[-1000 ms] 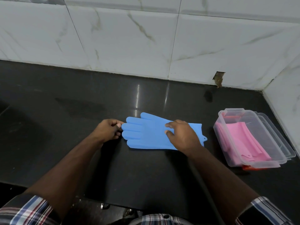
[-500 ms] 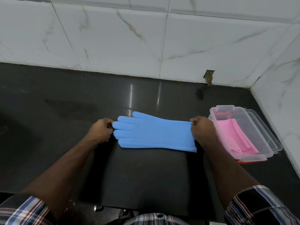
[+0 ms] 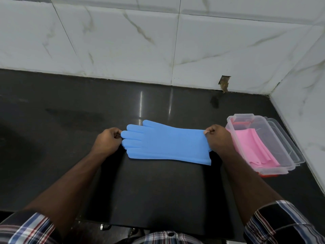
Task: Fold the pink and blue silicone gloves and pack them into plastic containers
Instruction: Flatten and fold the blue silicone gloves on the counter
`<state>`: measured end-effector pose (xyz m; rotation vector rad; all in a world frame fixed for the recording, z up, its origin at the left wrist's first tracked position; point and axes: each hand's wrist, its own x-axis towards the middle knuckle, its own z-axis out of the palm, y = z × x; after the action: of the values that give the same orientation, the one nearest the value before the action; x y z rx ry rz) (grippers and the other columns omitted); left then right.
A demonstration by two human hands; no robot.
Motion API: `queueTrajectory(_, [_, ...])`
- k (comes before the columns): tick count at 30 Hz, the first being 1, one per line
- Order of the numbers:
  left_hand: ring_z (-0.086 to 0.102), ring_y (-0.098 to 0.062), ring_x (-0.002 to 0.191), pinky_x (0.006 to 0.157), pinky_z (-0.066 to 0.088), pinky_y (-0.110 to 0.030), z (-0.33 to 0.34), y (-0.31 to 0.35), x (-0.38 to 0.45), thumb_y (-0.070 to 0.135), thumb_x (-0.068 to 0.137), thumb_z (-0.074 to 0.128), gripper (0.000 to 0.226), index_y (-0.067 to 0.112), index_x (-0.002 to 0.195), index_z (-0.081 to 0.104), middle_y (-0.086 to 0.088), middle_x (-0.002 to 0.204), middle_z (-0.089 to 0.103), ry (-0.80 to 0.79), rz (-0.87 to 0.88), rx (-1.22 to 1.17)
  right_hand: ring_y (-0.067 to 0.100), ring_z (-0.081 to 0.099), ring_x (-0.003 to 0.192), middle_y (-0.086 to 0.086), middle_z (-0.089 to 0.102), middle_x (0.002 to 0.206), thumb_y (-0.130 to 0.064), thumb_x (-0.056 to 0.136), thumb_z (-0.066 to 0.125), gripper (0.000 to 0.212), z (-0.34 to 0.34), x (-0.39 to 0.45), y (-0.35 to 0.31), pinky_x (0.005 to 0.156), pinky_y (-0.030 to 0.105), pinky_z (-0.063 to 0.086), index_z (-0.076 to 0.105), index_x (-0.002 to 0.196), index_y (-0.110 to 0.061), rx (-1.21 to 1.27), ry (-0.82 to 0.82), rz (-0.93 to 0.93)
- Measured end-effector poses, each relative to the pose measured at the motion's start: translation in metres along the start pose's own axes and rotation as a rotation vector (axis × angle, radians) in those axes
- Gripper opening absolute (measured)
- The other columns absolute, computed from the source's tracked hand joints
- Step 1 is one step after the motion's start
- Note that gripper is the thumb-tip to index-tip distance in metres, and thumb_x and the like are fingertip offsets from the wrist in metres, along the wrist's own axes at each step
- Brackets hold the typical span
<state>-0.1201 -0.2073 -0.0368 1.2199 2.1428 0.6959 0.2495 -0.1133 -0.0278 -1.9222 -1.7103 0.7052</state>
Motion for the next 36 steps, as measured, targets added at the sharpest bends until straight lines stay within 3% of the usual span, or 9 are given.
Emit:
queueTrajectory(4, [0.065,-0.013,0.064,0.060,0.052,-0.030,0.001,0.003,0.000,0.027,0.076,0.059,0.008,0.030,0.078,0.066,0.009,0.070,0.069,-0.008,-0.001,0.007,0.022,0.063,0.089,-0.001,0.066,0.089,-0.017,0.092,0.055,0.009,0.003,0.000,0.001,0.074,0.030,0.045,0.063,0.093,-0.018,0.049,0.023,0.042])
queueTrajectory(9, [0.061,-0.013,0.057,0.056,0.051,-0.027,-0.003,0.005,0.003,0.004,0.082,0.047,0.038,0.032,0.087,0.072,0.007,0.069,0.070,-0.099,-0.045,-0.028,0.025,0.060,0.116,0.005,0.063,0.129,-0.031,0.092,0.064,0.044,0.000,0.000,0.000,0.100,0.035,0.046,0.055,0.133,-0.016,0.069,-0.048,0.096])
queueTrajectory(11, [0.068,-0.016,0.075,0.066,0.052,-0.028,-0.007,0.011,0.004,-0.001,0.080,0.043,0.049,0.031,0.098,0.075,0.009,0.081,0.072,-0.078,0.001,0.021,0.025,0.061,0.114,0.006,0.063,0.128,-0.029,0.091,0.066,0.045,-0.001,-0.002,0.002,0.099,0.041,0.049,0.054,0.133,-0.019,0.166,-0.054,0.111])
queueTrajectory(15, [0.058,-0.025,0.119,0.096,0.049,-0.043,0.006,0.040,-0.007,0.013,0.082,0.046,0.053,0.032,0.128,0.065,0.000,0.125,0.064,0.101,0.362,0.299,0.023,0.063,0.108,0.003,0.065,0.122,-0.025,0.092,0.066,0.045,-0.005,-0.006,-0.001,0.091,0.039,0.054,0.051,0.135,-0.025,0.254,-0.032,0.159])
queueTrajectory(17, [0.042,-0.023,0.137,0.108,0.036,-0.046,0.020,0.057,-0.013,0.026,0.089,0.057,0.053,0.042,0.140,0.052,0.010,0.145,0.050,-0.088,0.496,0.439,0.023,0.063,0.107,0.005,0.066,0.116,-0.022,0.093,0.064,0.048,-0.006,-0.007,-0.002,0.092,0.040,0.054,0.049,0.138,-0.024,0.268,-0.046,0.147])
queueTrajectory(21, [0.002,-0.024,0.154,0.118,0.005,-0.055,0.038,0.084,-0.005,0.063,0.082,0.064,0.087,0.049,0.154,0.019,0.017,0.166,0.013,-0.444,0.544,0.797,0.026,0.063,0.108,0.005,0.064,0.119,-0.019,0.090,0.069,0.057,-0.010,-0.011,0.003,0.088,0.047,0.058,0.046,0.142,-0.026,0.318,-0.156,0.224])
queueTrajectory(25, [-0.010,-0.030,0.154,0.117,-0.007,-0.062,0.047,0.101,0.006,0.066,0.076,0.068,0.101,0.046,0.156,0.010,0.015,0.167,0.003,-0.551,0.553,0.920,0.019,0.065,0.096,0.000,0.062,0.118,-0.015,0.085,0.074,0.052,-0.010,-0.014,0.008,0.078,0.038,0.061,0.057,0.131,-0.031,0.375,-0.173,0.348])
queueTrajectory(29, [-0.011,-0.029,0.154,0.116,-0.008,-0.064,0.052,0.106,0.010,0.067,0.075,0.070,0.106,0.045,0.156,0.005,0.014,0.168,-0.001,-0.589,0.551,0.960,0.018,0.065,0.083,0.005,0.065,0.101,-0.014,0.081,0.077,0.044,-0.007,-0.018,0.015,0.073,0.032,0.060,0.065,0.121,-0.027,0.474,-0.206,0.371])
queueTrajectory(36, [-0.013,-0.029,0.154,0.115,-0.008,-0.066,0.053,0.104,0.012,0.068,0.075,0.070,0.113,0.045,0.156,-0.005,0.013,0.167,-0.010,-0.619,0.545,0.965,0.026,0.064,0.105,0.003,0.057,0.125,0.000,0.073,0.079,0.056,-0.014,-0.027,0.011,0.087,0.045,0.059,0.064,0.119,-0.031,0.507,-0.376,0.295])
